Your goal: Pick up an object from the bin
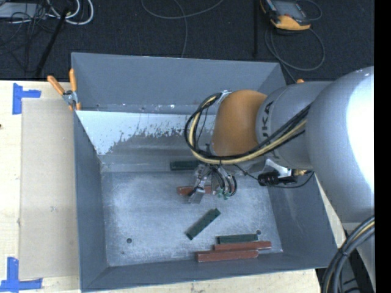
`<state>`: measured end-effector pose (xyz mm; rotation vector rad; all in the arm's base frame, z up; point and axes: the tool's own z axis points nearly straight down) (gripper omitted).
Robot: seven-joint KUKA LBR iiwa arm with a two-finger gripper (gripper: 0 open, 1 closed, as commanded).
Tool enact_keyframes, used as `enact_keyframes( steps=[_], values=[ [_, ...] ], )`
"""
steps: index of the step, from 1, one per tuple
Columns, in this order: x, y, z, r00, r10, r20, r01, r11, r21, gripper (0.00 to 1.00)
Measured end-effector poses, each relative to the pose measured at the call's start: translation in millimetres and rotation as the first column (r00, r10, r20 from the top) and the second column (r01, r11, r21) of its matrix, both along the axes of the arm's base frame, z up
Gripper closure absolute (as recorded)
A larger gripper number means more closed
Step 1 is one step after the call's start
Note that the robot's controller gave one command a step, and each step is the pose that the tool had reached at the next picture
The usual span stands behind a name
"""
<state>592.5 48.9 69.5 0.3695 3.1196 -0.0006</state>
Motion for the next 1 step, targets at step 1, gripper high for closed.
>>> enact_keyframes(
  steps=[1],
  values=[
    [10.2,8.8,107.4,0.991,0.131,0.008,-0.131,0.991,0.000,1.00]
  ],
)
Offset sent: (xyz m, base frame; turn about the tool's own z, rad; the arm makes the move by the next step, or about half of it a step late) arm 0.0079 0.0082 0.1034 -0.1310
